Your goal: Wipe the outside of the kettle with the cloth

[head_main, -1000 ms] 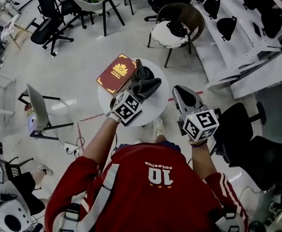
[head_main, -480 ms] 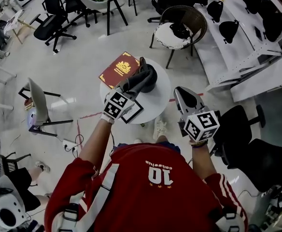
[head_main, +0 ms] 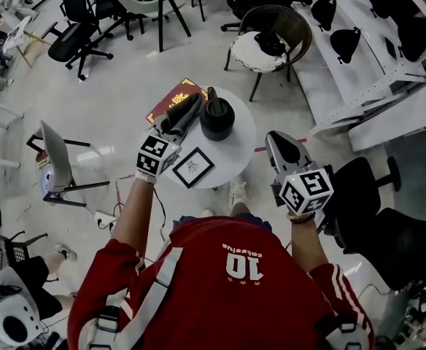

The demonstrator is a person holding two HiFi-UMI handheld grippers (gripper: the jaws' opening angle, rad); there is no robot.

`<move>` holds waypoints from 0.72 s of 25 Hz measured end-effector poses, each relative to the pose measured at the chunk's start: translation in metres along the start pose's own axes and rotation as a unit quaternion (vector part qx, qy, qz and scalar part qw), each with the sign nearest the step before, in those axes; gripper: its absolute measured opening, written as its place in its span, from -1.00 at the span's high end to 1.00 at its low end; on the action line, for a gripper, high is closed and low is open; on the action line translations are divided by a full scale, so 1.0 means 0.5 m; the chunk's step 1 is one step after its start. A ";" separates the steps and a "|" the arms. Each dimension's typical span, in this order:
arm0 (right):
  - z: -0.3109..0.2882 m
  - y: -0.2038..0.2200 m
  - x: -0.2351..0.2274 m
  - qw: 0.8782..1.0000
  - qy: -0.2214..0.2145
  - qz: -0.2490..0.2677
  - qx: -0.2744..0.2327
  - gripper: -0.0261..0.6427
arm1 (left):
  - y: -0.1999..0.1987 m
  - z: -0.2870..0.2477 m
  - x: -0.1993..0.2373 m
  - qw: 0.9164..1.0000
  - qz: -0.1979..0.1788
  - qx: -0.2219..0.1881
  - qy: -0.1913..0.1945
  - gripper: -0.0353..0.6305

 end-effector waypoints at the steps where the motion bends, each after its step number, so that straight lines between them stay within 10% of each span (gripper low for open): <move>1: -0.001 0.001 -0.005 1.000 0.001 -0.001 0.001 0.82 | 0.001 -0.006 0.010 1.000 0.008 -0.005 0.000 0.75; 18: -0.024 0.001 -0.052 1.000 0.014 -0.022 0.002 0.82 | 0.002 -0.170 0.091 0.996 0.084 -0.001 0.020 0.75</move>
Point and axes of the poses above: the fingertips, and each gripper's own axes: z backward along the fingers, x to its left, y out of its underside, the point moved 5 cm from there along z, backward along the fingers, and after that the axes turned 12 degrees about x, right-handed, at the moved point
